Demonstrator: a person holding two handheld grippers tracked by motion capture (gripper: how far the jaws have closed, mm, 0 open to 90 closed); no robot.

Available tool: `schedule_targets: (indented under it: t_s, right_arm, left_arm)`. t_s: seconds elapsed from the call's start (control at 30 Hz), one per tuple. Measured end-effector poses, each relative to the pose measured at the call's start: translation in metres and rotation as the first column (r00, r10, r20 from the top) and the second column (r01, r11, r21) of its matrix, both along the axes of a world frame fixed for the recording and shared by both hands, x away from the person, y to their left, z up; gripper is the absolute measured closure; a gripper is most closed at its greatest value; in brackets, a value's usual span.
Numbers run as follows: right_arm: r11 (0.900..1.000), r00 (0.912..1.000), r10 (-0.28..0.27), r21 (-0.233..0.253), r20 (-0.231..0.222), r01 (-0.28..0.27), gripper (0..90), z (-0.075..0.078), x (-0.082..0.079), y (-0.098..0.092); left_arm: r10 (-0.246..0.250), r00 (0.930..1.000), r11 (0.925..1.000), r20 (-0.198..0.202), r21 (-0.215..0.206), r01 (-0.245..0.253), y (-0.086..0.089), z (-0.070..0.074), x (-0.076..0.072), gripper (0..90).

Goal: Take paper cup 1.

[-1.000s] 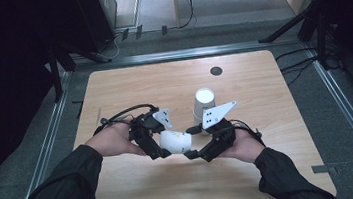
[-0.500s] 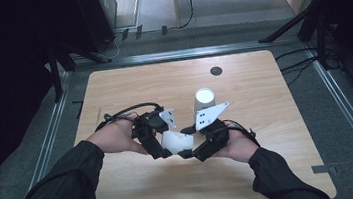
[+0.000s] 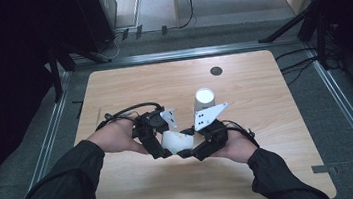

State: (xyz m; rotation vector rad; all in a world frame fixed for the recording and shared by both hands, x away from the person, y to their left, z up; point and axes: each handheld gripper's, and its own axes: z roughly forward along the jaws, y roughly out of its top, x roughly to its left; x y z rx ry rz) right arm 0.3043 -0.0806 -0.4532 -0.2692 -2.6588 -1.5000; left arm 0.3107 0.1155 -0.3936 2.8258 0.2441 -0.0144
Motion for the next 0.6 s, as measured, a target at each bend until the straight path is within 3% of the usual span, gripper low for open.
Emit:
schedule_targets:
  t_s: [0.43, 0.6]
  right_arm:
    - [1.000, 1.0000, -0.005, 0.007, 0.005, 0.005, 34.2, 0.0014, 0.0000, -0.0015]
    - [1.000, 1.0000, -0.002, 0.006, 0.006, 0.002, 34.2, 0.0021, -0.0003, -0.0031]
  left_arm:
    - [0.014, 0.9999, 0.9996, -0.004, -0.025, -0.014, 0.0015, 0.0002, 0.0013, 18.1]
    - [0.035, 0.9994, 0.9971, -0.002, -0.068, -0.035, 0.0043, 0.0003, 0.0017, 12.9]
